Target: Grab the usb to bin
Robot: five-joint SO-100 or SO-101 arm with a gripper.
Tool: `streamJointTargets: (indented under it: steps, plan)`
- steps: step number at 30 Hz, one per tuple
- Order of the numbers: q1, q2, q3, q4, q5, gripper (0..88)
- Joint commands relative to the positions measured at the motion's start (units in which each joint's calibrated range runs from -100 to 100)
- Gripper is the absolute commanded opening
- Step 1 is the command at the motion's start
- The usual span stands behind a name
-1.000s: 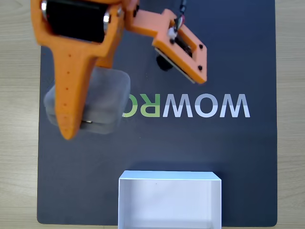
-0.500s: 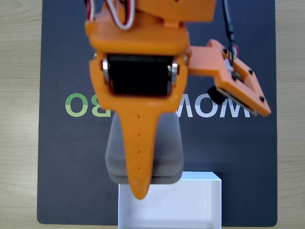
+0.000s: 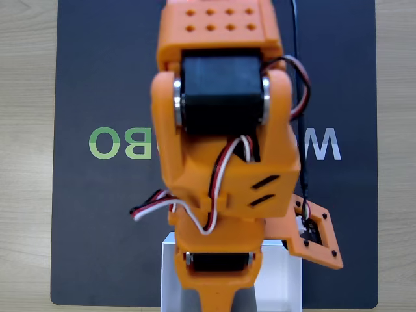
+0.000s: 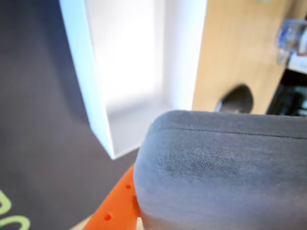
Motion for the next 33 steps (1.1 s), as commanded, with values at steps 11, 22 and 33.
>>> streamJointTargets:
  steps: [11, 22, 33]
  plan:
    - [1.4, 6.8, -0.5, -12.9, 0.4, 0.9]
    - [1.2, 4.7, 3.6, -14.2, 0.4, 0.9]
    - [0.0, -0.3, 10.7, -14.2, 0.4, 20.3]
